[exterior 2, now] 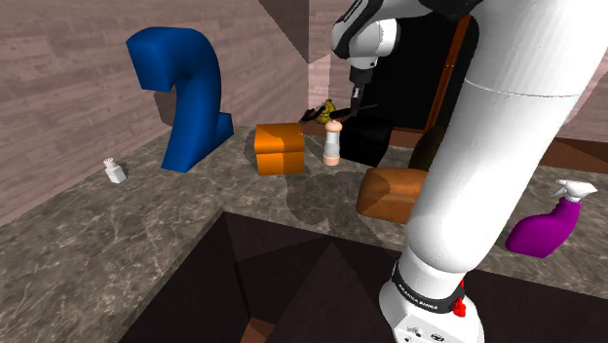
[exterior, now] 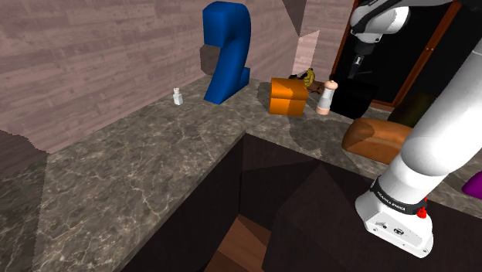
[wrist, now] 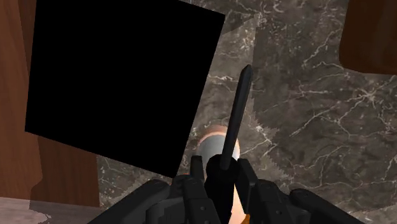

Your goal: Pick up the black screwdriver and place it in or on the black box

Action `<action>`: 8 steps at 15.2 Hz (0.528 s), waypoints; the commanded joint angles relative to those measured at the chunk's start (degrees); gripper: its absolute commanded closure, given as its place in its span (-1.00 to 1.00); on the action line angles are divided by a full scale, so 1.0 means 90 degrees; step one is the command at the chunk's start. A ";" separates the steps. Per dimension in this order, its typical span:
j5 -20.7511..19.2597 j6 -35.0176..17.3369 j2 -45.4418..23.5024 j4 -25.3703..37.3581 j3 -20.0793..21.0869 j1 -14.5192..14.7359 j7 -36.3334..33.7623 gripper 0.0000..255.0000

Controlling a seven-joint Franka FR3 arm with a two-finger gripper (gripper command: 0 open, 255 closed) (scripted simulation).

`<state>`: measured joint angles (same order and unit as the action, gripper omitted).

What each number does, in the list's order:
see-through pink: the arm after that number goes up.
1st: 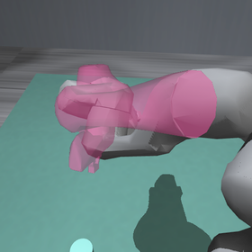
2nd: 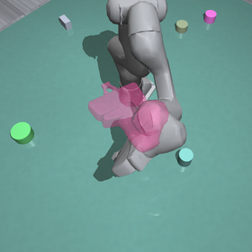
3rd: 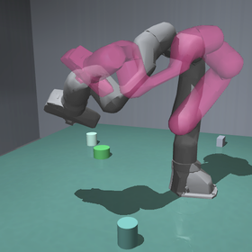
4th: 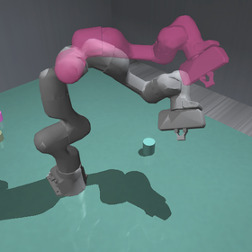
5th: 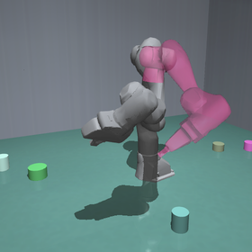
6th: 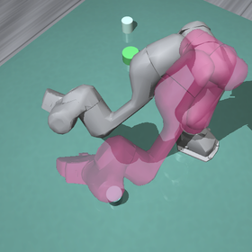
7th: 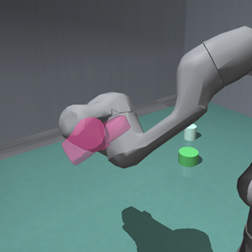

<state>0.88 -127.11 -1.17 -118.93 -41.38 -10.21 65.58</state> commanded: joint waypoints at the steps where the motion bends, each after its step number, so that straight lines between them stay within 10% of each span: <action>1: 0.0425 0.0114 -0.0438 0.0432 -0.0141 -0.0181 0.0538 1.00; 8: 0.1805 0.0793 -0.2118 0.2282 -0.0099 -0.1343 0.1981 1.00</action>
<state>15.73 -120.96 -18.42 -100.68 -42.49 -20.77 81.97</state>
